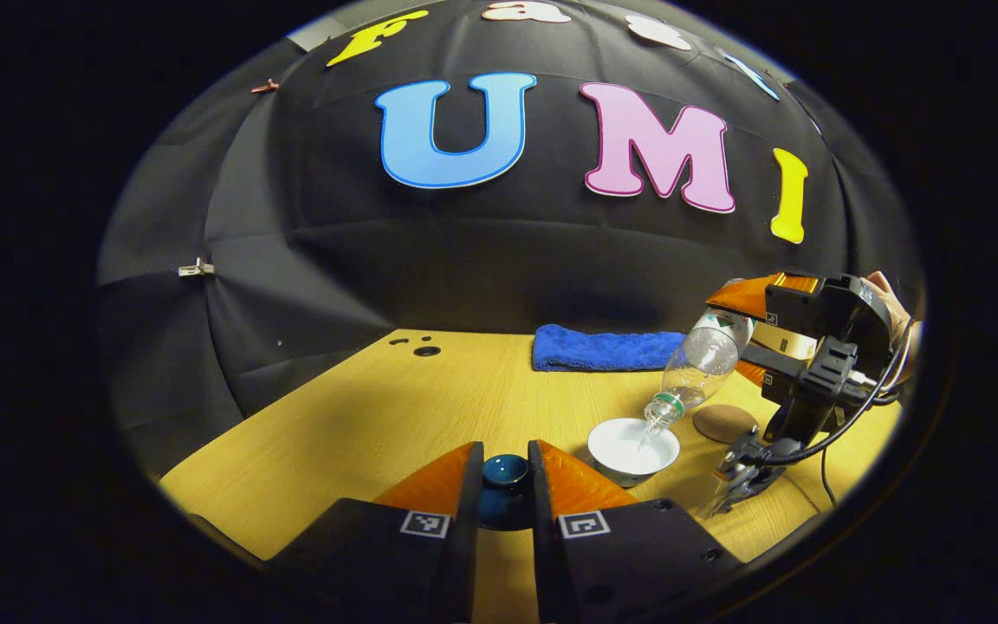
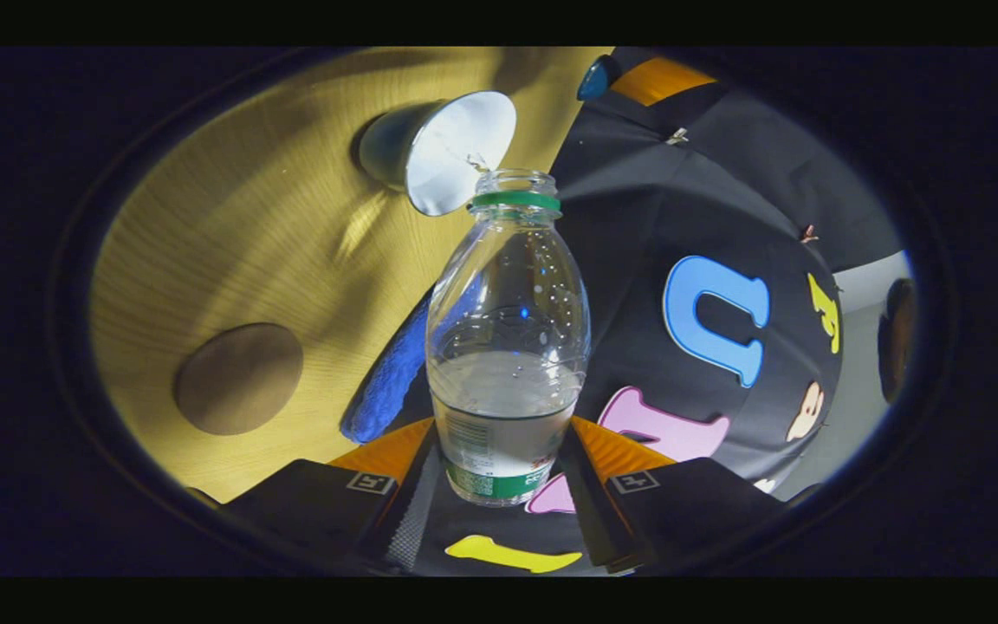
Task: Open the teacup lid with one hand, grasp the water bottle and pour water into the teacup with the other hand; after pouring, place the water bottle on the coaster and then close the teacup lid.
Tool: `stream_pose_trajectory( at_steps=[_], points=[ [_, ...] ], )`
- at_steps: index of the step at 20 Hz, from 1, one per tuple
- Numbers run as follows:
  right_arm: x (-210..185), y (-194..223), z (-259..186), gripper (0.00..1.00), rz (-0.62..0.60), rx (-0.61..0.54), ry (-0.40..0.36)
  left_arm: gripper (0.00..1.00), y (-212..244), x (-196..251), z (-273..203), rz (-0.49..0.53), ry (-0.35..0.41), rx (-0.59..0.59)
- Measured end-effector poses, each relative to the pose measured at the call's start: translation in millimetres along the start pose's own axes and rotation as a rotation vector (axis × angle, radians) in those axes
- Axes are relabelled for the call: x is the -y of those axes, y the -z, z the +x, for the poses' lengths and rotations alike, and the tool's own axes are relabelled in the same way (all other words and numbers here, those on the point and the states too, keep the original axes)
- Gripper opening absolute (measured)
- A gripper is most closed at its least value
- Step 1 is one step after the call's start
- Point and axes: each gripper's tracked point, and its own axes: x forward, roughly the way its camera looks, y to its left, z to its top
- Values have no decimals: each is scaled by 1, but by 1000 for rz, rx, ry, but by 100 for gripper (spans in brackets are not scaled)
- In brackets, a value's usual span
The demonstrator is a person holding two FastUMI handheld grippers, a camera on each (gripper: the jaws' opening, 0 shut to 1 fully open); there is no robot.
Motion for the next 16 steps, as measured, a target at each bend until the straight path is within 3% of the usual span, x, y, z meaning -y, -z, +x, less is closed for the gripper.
stream_pose_trajectory(
  at_steps=[4, 5, 12, 13, 16],
  points=[
    [5, 0, 4, 71, -34, 20, 20, 31, 1, 2, 0, -10, 0, 0],
    [4, 0, 4, 75, -38, 23, 20, 31, 2, 2, 0, -15, -2, 0],
    [12, -4, 7, 75, -97, 60, 51, 31, 5, 0, -2, -45, -9, -6],
    [14, -5, 7, 74, -113, 73, 55, 35, 5, -1, -2, -47, -11, -5],
    [18, -7, 9, 75, -146, 102, 59, 31, 5, -5, -5, -47, -21, -5]
  ],
)
